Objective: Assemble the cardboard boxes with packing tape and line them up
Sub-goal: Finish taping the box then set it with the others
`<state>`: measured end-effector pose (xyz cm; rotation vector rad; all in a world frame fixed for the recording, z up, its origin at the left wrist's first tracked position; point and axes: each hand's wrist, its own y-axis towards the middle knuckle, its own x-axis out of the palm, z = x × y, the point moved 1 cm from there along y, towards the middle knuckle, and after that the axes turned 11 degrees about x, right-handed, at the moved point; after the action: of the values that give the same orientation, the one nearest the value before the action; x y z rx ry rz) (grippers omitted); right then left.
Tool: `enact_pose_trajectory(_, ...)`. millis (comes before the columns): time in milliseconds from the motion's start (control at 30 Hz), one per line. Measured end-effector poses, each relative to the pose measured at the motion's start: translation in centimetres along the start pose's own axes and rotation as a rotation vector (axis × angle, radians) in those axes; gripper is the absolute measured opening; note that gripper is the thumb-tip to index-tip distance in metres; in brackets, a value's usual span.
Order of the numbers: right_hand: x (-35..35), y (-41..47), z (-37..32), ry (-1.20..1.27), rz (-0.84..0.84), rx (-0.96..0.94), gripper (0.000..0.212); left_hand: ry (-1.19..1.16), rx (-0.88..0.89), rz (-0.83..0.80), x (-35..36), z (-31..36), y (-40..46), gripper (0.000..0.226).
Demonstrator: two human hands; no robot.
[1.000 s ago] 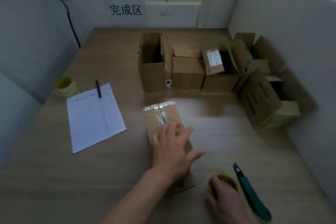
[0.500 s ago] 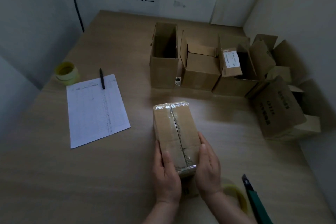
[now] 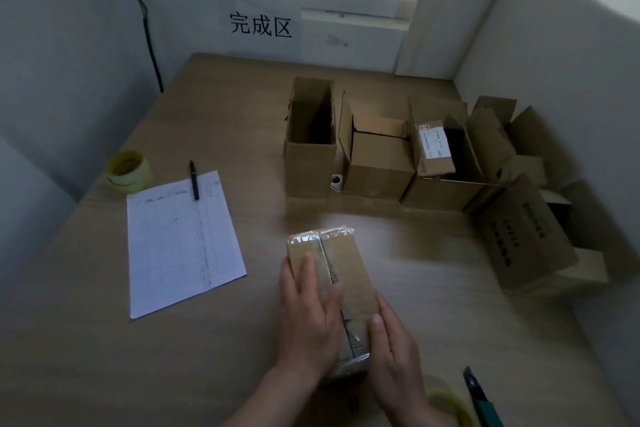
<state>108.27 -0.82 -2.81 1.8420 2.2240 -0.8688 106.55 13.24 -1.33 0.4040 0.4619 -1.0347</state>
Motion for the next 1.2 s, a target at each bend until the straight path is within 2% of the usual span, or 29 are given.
enact_pose_trajectory(67,-1.4,0.6,-1.6,-0.139,-0.096,0.022,0.04,0.047,-0.007,-0.028,0.3,-0.2,0.0,0.077)
enact_pose_trajectory(100,-1.9,1.3,-2.8,-0.217,-0.129,0.018,0.049,0.057,-0.008,-0.033,0.2,-0.3,0.0,0.076)
enact_pose_trajectory(167,-2.4,4.0,-5.4,-0.359,-0.062,-0.021,0.068,0.076,-0.004,-0.054,0.2,-0.2,0.1,0.075)
enact_pose_trajectory(233,-1.1,7.0,-8.4,-0.456,-0.049,-0.124,0.068,0.102,-0.008,-0.067,0.3,-0.2,0.2,0.072)
enact_pose_trajectory(333,2.1,9.3,-10.3,-0.539,-0.163,-0.203,0.063,0.108,-0.001,-0.064,0.3,-0.4,0.1,0.061)
enact_pose_trajectory(500,2.6,10.3,-9.4,-0.455,-0.189,-0.019,0.06,0.086,-0.017,-0.008,0.6,-0.5,0.1,0.078)
enact_pose_trajectory(567,2.6,10.6,-9.7,-0.42,-0.182,0.029,0.053,0.08,-0.018,-0.003,0.5,-0.4,0.2,0.081)
enact_pose_trajectory(633,2.5,10.7,-9.7,-0.302,-0.2,0.084,0.038,0.073,-0.034,-0.015,0.4,-0.2,0.2,0.083)
enact_pose_trajectory(667,2.4,10.6,-9.4,-0.238,-0.217,0.096,0.031,0.068,-0.047,-0.021,0.3,-0.1,0.2,0.083)
enact_pose_trajectory(767,2.2,10.3,-8.6,-0.213,-0.194,0.055,0.036,0.043,-0.064,-0.052,0.0,0.2,0.3,0.083)
enact_pose_trajectory(900,2.3,10.2,-8.3,-0.245,-0.16,-0.021,0.031,-0.008,-0.082,-0.037,-1.4,0.0,3.5,0.068)
enact_pose_trajectory(1067,2.6,10.5,-8.1,-0.247,-0.14,-0.01,0.04,0.077,-0.106,-0.148,-1.1,-0.6,7.0,0.053)
enact_pose_trajectory(1200,2.6,10.6,-8.1,-0.29,-0.134,0.017,0.048,0.014,-0.087,-0.013,-1.0,-1.5,6.7,0.044)
